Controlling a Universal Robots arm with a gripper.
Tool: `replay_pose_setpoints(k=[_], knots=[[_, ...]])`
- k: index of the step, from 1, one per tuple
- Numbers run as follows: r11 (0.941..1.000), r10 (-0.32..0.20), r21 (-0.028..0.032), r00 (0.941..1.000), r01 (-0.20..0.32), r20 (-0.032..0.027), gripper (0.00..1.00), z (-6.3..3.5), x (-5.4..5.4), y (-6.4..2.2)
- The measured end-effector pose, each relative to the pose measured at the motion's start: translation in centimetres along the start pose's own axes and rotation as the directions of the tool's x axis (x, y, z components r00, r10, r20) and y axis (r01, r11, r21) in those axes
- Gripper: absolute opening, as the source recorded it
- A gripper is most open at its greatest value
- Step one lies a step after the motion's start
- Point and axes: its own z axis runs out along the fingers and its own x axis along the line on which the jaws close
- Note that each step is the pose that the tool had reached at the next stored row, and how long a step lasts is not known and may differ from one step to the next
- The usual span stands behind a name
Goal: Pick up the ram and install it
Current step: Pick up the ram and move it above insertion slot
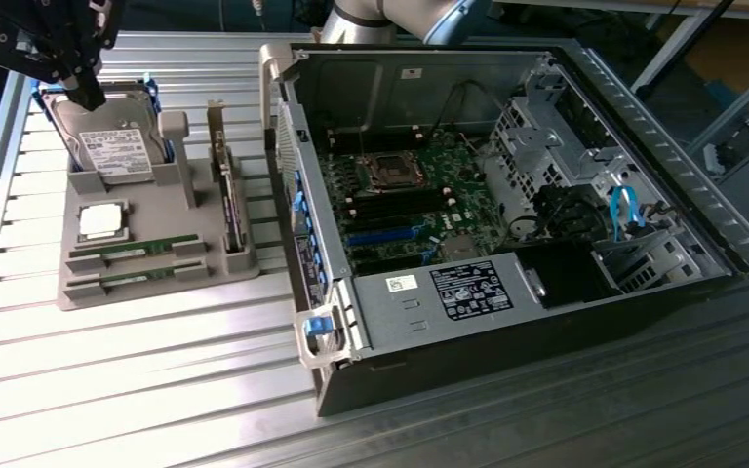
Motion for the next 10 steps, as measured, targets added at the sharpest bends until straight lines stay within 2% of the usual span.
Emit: replay_pose_setpoints(k=[4,9,10], knots=[[0.9979,-0.065,-0.0016,0.9979,0.065,-0.0028,0.1,0.0,0.0,0.0],[0.9882,-0.153,-0.0043,0.9882,0.153,-0.0065,0.1,0.0,0.0,0.0],[0.9835,-0.181,-0.0051,0.9835,0.181,-0.0076,0.1,0.0,0.0,0.0]])
